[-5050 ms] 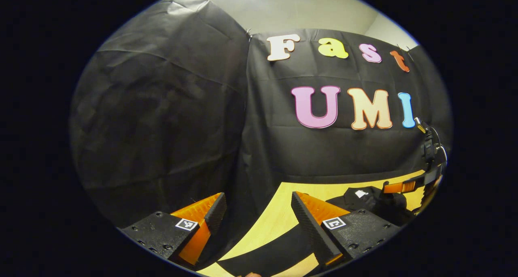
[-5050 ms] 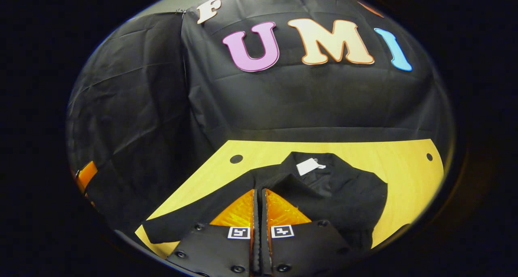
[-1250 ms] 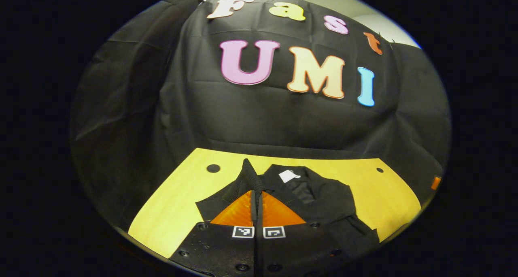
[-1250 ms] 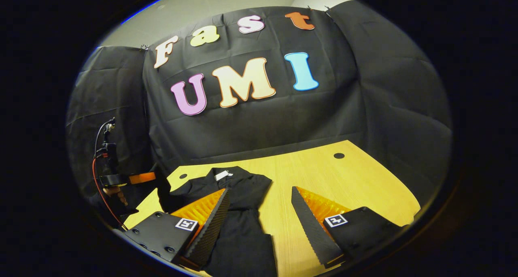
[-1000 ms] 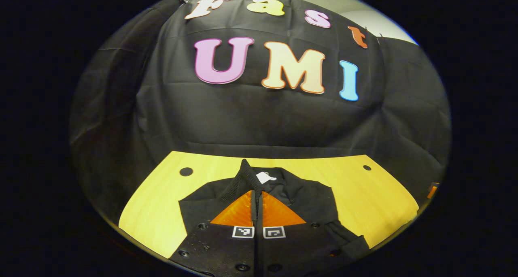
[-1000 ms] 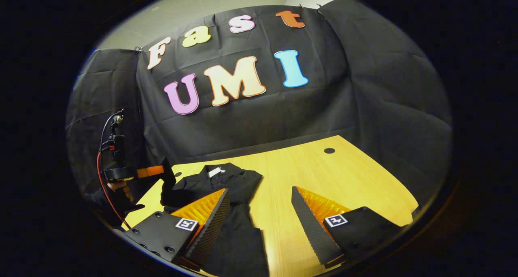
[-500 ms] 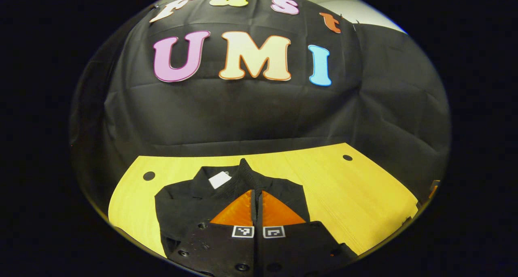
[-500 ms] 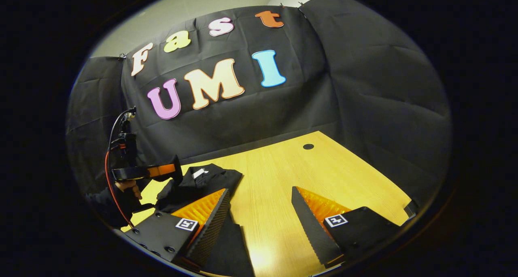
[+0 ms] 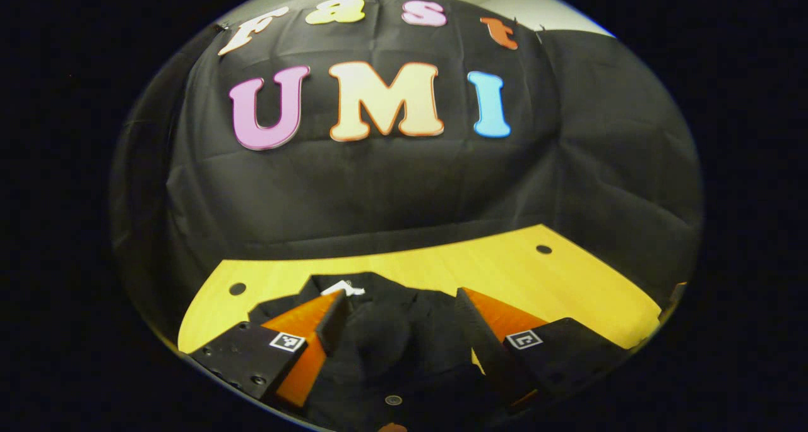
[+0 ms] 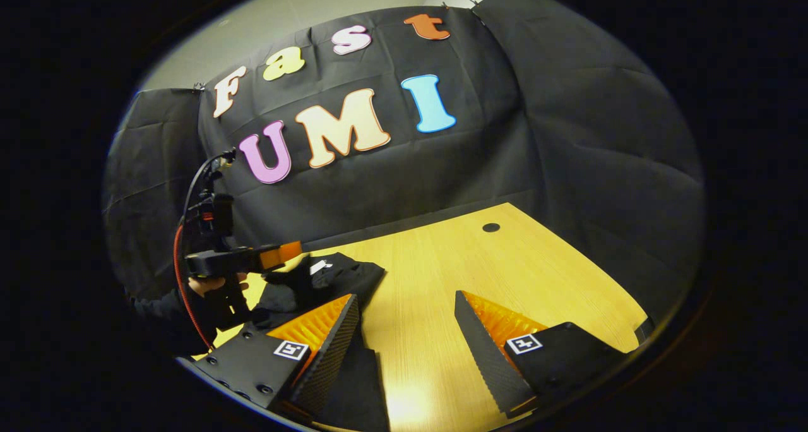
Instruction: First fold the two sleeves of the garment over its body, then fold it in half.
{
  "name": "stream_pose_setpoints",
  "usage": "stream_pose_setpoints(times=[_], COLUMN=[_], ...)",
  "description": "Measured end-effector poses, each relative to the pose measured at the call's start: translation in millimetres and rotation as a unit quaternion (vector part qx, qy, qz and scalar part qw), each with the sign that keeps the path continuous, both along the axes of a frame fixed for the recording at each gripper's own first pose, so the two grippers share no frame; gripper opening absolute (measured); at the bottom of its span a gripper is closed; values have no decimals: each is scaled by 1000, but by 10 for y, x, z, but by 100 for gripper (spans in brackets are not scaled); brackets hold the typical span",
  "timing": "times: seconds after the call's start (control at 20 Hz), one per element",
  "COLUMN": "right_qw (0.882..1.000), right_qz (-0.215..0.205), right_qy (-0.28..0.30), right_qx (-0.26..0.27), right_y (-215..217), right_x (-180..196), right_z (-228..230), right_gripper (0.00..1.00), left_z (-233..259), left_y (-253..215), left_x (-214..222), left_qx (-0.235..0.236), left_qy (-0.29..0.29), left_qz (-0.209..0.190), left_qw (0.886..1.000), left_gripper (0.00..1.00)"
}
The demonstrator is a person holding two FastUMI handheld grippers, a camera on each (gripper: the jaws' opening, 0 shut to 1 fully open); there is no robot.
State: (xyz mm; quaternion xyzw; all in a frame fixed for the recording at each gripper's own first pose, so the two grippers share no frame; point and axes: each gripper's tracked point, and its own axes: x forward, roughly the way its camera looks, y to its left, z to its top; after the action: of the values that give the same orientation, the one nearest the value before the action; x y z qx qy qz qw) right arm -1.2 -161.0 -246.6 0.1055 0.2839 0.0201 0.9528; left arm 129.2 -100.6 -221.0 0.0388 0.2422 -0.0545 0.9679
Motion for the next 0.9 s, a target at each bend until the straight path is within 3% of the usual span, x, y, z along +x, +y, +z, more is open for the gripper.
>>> stream_pose_setpoints(times=[0.1,0.5,0.6,0.65,0.9], right_qw=[1000,997,996,996,994], right_qz=[26,82,86,88,90], right_qy=[-1,6,14,18,57], right_qx=[8,4,-1,-4,-31], right_y=[91,617,742,796,979], right_x=[6,-147,-267,-332,-758], right_z=[-15,-95,-139,-168,-464], right_gripper=[98,98,93,98,98], left_z=[284,711,652,619,232], left_y=[279,1261,1511,1617,2059], left_x=[-181,-1214,-1481,-1612,-2243], left_qx=[20,27,40,42,36], left_qy=[-26,-56,-42,-34,28], left_qz=[24,87,96,101,126], left_qw=[999,994,994,993,991], left_gripper=[93,93,93,93,93])
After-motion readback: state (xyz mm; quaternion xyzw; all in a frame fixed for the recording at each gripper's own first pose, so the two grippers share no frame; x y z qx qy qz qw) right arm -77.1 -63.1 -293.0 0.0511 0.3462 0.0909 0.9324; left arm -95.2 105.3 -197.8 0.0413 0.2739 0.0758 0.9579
